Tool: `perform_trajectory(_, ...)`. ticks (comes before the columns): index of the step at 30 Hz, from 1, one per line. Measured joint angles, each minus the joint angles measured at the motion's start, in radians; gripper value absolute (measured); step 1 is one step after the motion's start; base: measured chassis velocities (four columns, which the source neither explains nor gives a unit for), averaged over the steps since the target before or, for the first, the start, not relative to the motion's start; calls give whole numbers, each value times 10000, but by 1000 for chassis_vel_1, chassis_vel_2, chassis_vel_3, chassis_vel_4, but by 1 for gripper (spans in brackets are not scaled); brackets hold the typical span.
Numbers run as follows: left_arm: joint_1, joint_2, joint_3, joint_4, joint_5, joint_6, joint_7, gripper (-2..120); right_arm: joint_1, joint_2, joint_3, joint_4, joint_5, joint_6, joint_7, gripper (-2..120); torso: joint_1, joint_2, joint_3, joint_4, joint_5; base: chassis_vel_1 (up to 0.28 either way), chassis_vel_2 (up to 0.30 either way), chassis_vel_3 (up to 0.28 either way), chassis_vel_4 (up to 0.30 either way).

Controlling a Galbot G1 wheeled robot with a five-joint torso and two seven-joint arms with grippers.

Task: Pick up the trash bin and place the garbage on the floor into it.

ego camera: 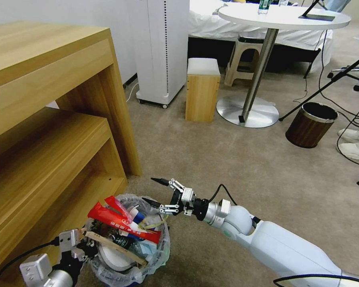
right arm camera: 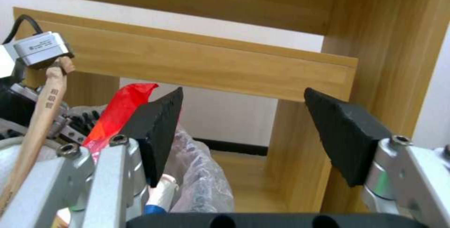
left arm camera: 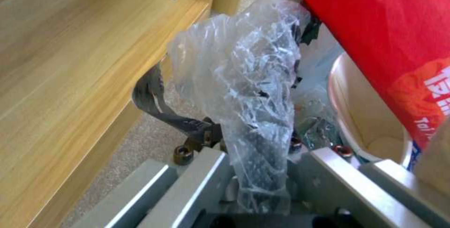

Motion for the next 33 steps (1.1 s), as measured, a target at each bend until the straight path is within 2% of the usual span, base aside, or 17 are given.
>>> perform_trajectory(23,41,-163,-26,-174,-226,132,-124,1,98,312,-161,326,6,-137,454,68,0,0,0,1,2,0,0,0,0)
perform_trajectory(29,70,-164,-32,-168,-198,132,-121,1,71,187,136,723,184,-361,719,68,0,-1,0,1,1,0,0,0,0)
perform_trajectory(33,91,-163,-18,-127,-154,152,-122,1,-40,-95,738,1095,395,-631,1215,65,0,0,-1,1,0,0,0,0,0)
